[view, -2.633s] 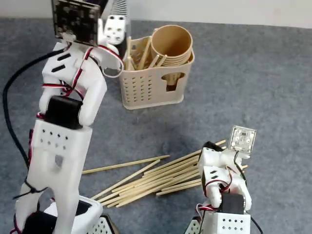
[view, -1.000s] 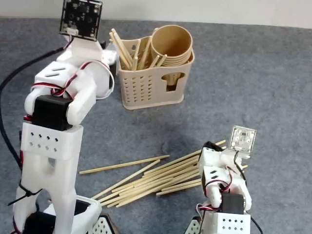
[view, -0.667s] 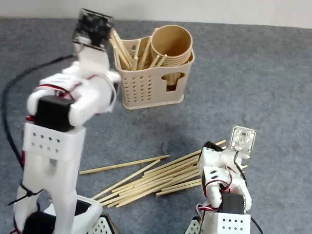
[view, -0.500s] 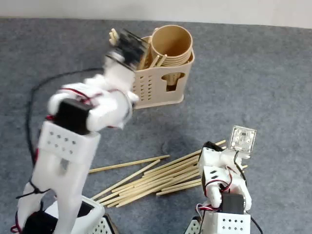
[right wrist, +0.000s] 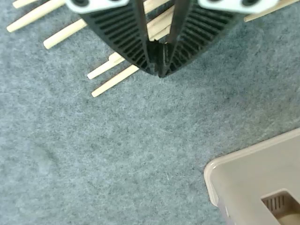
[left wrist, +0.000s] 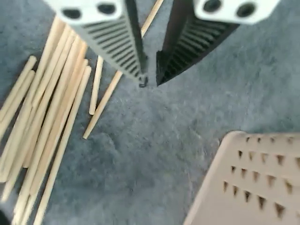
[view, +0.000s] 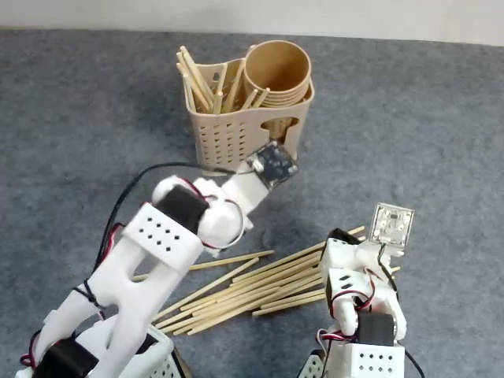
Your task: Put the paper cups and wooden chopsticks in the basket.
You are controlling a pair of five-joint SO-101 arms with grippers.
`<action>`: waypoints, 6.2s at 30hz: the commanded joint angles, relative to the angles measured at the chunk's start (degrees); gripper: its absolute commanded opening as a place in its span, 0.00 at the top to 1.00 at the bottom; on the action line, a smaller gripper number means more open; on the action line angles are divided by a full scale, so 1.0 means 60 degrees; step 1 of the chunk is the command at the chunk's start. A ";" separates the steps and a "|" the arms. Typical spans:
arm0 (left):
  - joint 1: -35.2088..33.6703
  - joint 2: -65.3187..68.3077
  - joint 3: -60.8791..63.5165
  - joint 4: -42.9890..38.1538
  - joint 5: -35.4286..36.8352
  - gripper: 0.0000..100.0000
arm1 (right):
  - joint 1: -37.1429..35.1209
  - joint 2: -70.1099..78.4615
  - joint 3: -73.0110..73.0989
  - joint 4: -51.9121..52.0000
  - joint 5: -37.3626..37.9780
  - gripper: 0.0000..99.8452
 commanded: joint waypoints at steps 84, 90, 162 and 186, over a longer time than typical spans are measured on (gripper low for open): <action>-0.1751 -0.3172 0.1150 -0.2974 0.1055 0.99 | 0.0125 -0.0154 0.1311 -0.0198 0.0073 0.99; -0.1883 -0.4637 0.1209 -0.3722 0.1788 0.99 | 0.0125 -0.0154 0.1311 -0.0198 0.0073 0.99; -0.3363 0.2059 -0.6864 -0.4088 0.4073 0.86 | 0.0125 -0.0154 0.1311 -0.0227 0.0088 0.99; -0.1311 -0.1897 -0.3275 -0.1538 0.2637 0.92 | 0.0125 -0.0154 0.1311 -0.0227 0.0088 0.99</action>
